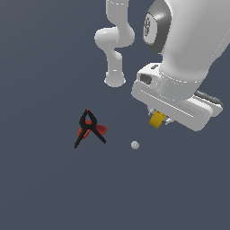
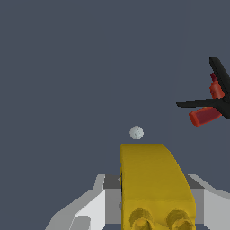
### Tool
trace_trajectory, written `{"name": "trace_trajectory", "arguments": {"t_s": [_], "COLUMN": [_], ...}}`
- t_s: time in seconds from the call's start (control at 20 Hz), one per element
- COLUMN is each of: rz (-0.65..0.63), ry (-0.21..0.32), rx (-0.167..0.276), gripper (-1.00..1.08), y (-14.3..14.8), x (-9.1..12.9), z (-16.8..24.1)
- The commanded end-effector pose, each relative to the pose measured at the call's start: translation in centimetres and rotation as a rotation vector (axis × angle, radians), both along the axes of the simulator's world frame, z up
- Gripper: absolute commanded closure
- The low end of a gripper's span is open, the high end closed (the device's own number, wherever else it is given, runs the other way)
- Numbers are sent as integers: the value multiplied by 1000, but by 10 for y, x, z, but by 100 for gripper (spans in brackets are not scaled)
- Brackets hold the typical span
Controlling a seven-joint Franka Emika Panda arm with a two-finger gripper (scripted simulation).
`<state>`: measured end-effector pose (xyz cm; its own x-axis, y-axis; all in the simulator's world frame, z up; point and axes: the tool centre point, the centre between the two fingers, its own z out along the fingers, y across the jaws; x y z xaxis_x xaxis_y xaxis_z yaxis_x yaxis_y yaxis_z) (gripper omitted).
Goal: Pick up a designated object from a clutter of objects.
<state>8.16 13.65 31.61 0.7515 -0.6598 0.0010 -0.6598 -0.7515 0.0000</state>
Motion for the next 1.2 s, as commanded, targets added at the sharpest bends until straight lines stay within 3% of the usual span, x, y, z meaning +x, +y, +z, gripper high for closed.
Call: {"name": "trace_trajectory", "arguments": {"t_s": [0.0, 0.55, 1.15], "rz": [0, 0, 0], "ry": [1, 1, 1], "rx": [0, 0, 0], "gripper": [108, 108, 108], "y": [9, 38, 47], "x": [0, 4, 7], "z": [27, 105, 129]}}
